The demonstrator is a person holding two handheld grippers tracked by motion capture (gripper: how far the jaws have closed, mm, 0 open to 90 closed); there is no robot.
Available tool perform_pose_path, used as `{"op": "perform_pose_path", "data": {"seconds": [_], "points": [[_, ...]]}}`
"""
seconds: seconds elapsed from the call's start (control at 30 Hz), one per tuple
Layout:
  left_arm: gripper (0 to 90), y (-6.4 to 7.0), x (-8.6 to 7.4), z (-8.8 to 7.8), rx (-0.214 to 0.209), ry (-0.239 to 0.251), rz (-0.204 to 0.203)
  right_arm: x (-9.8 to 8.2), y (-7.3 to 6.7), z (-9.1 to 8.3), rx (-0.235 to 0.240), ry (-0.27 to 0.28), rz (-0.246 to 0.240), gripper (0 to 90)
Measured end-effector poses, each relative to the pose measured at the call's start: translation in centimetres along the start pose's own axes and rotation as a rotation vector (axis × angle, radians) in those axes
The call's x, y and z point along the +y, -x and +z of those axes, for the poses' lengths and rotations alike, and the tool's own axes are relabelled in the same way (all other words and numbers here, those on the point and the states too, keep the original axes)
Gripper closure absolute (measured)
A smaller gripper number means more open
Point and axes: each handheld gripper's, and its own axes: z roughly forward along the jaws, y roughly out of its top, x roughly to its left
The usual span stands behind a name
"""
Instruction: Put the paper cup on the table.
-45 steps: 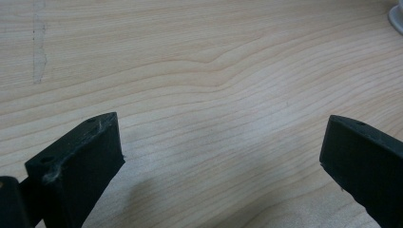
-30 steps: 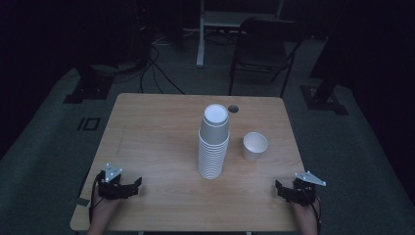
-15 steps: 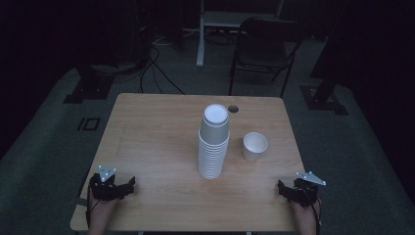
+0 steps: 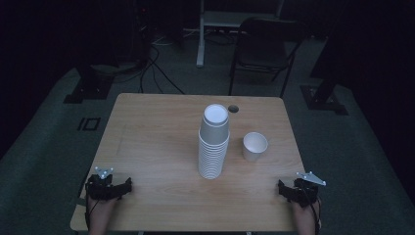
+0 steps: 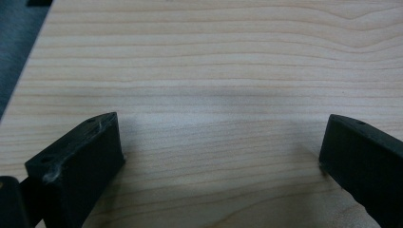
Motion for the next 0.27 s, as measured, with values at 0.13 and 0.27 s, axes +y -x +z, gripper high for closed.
{"op": "perform_pose_path", "data": {"seconds": [0.13, 0.27], "points": [[0.7, -0.02, 0.03, 0.03, -0.002, -0.001, 0.002, 0.0, 0.01, 0.0, 0.0, 0.0, 0.0, 11.9], [0.7, -0.03, 0.07, 0.04, -0.005, -0.003, 0.001, 0.01, 0.01, 0.0, 0.001, -0.001, 0.0, 11.9]]}}
